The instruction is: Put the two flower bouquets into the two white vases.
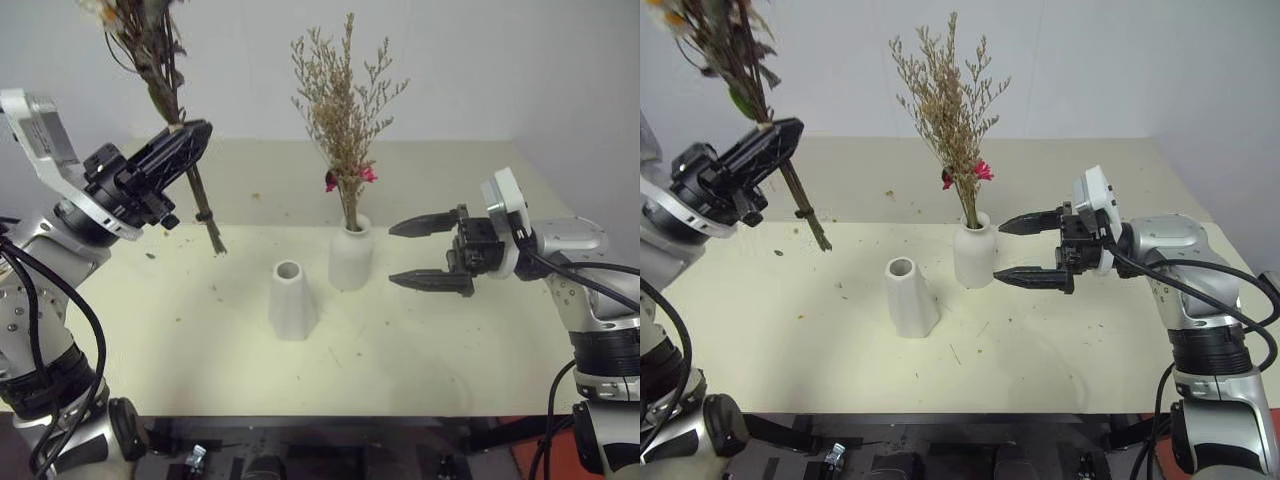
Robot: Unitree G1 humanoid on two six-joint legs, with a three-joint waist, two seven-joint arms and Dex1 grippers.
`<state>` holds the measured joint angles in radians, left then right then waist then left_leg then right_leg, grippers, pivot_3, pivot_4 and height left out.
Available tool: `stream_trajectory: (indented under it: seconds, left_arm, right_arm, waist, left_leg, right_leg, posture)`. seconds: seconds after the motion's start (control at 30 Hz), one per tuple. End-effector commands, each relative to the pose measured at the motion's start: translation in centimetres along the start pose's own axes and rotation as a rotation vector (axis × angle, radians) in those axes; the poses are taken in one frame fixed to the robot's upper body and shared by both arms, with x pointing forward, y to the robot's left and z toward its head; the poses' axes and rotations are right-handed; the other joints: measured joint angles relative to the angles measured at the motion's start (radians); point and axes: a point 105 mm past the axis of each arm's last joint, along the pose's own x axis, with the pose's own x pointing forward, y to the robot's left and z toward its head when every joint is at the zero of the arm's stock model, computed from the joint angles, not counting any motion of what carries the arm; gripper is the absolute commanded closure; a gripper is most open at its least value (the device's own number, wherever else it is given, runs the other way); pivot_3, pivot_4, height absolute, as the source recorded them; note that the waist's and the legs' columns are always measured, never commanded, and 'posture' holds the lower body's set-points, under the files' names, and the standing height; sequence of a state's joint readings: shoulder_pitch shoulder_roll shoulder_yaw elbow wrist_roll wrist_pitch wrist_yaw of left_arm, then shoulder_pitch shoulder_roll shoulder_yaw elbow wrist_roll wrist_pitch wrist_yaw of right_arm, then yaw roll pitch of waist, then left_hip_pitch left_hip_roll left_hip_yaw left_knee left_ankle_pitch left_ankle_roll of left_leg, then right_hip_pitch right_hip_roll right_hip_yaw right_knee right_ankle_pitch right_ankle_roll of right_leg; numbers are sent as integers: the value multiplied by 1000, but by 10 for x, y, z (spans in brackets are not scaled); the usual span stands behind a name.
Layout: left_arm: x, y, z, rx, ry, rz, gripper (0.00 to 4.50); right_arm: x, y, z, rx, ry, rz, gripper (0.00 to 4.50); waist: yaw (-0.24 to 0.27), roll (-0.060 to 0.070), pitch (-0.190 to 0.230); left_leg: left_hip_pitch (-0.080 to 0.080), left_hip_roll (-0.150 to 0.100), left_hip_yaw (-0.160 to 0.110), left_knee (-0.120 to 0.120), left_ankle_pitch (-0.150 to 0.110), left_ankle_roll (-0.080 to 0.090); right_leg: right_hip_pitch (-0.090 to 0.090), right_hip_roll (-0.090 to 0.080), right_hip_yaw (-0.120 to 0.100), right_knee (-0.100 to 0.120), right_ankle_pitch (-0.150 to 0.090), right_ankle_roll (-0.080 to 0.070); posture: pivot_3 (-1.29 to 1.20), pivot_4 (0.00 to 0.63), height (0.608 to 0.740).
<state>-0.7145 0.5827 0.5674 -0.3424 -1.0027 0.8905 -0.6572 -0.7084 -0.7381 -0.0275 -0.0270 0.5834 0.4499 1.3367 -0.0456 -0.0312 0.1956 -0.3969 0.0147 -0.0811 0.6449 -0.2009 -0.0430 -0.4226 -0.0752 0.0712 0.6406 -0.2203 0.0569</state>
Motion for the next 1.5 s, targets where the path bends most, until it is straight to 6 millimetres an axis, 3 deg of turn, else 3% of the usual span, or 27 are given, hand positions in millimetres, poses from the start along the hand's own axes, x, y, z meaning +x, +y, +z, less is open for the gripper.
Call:
stream_trajectory:
  seconds: [0.03, 0.43, 0.87, 1.27, 1.5]
  left_arm:
    - [16, -8, 0, -7, -23, -95, 4352]
    - [42, -16, -52, -55, 49, -230, 4352]
    - [38, -24, -78, -76, 77, -231, 4352]
    - [23, -28, -102, -105, 162, -201, 4352]
    - [12, -29, -103, -114, 200, -197, 2007]
  right_arm:
    - [-4, 2, 14, -58, -31, -15, 0]
    - [-3, 3, 13, -53, -35, -56, 0]
    - [-5, 9, 14, -48, -40, -52, 0]
    - [-4, 9, 12, -42, -43, -45, 0]
    - [-2, 7, 11, -38, -44, -45, 0]
  waist:
    - [0, 0, 0]
    - [-1, 0, 0]
    - [0, 0, 0]
    - [0, 0, 0]
    - [0, 0, 0]
  left_leg:
    - [0, 0, 0, 0, 0, 0]
    - [0, 0, 0, 0, 0, 0]
    - [-1, 0, 0, 0, 0, 0]
    - [-1, 0, 0, 0, 0, 0]
    - [0, 0, 0, 0, 0, 0]
  right_leg:
    - [0, 0, 0, 0, 0, 0]
    - [0, 0, 0, -1, 1, -1]
    - [0, 0, 0, -1, 0, -1]
    - [0, 0, 0, -1, 0, 0]
    - [0, 0, 0, -1, 0, 1]
  posture:
    - [0, 150, 740]
    - [0, 150, 740]
    - [0, 150, 740]
    - [0, 150, 740]
    - [0, 150, 740]
